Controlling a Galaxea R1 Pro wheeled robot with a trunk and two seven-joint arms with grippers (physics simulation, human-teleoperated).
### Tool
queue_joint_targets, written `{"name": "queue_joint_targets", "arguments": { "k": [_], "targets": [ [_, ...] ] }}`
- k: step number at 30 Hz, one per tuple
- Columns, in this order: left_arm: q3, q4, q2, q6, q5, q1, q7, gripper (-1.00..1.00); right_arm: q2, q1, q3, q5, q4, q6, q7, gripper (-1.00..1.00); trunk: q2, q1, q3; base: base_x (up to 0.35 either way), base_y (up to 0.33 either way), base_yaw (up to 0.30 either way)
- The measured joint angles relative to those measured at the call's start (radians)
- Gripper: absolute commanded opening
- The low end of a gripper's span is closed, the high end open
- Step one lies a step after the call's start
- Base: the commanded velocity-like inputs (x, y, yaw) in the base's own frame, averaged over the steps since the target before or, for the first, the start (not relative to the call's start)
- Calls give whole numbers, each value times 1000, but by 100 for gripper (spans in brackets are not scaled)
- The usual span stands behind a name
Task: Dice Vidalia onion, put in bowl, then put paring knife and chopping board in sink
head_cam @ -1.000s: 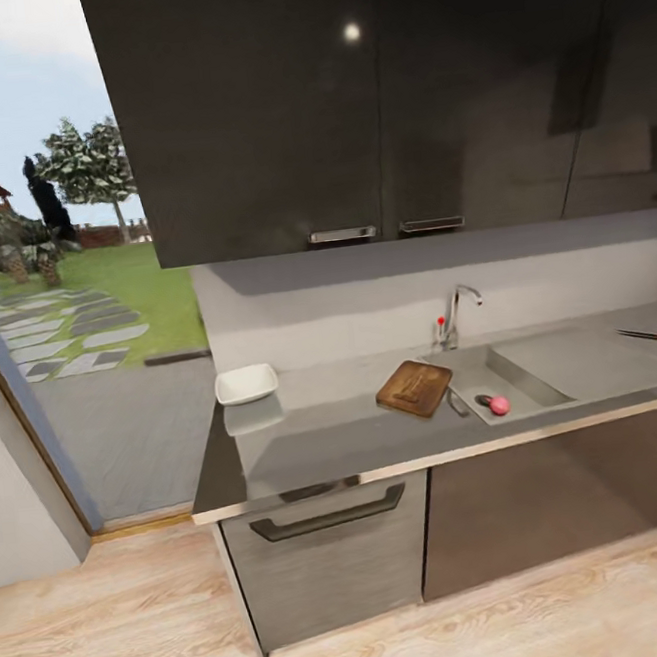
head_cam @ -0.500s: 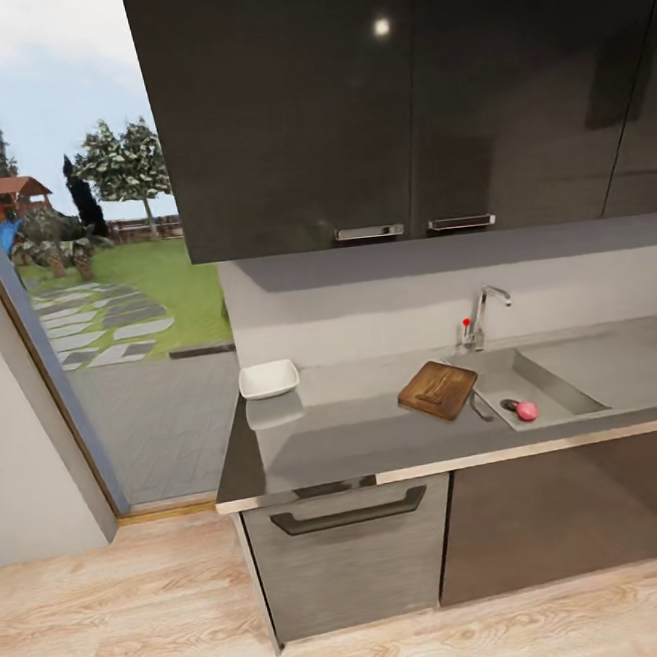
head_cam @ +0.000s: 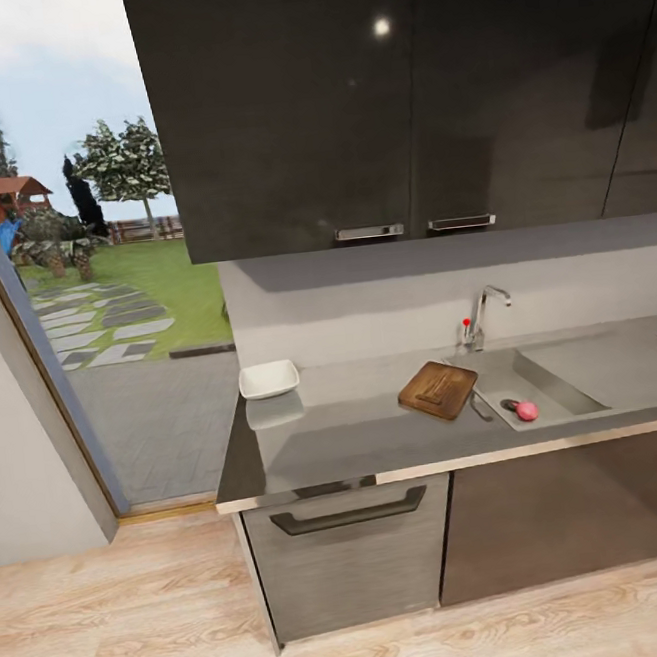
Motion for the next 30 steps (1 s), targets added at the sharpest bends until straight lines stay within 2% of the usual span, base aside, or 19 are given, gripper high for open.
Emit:
{"name": "queue_joint_targets", "arguments": {
  "k": [15, 19, 23, 26, 30],
  "targets": [
    [1, 0, 3, -1, 0, 0, 0, 100, 0, 0, 1, 1, 0, -16, 2, 100, 0, 0, 0, 90, 0, 0],
    [0, 0, 6, -1, 0, 0, 0, 100, -2, 0, -4, 4, -105, 5, -38, 100, 0, 0, 0, 0, 0, 0],
    [1, -1, 8, -1, 0, 0, 0, 100, 1, 0, -3, 5, -287, 139, -94, 100, 0, 0, 0, 0, 0, 0],
    [1, -1, 8, -1, 0, 0, 0, 100, 4, 0, -3, 5, -457, 305, -116, 100, 0, 0, 0, 0, 0, 0],
    [1, -1, 9, -1, 0, 0, 0, 100, 4, -1, -3, 4, -596, 396, -123, 100, 0, 0, 0, 0, 0, 0]
  ]
}}
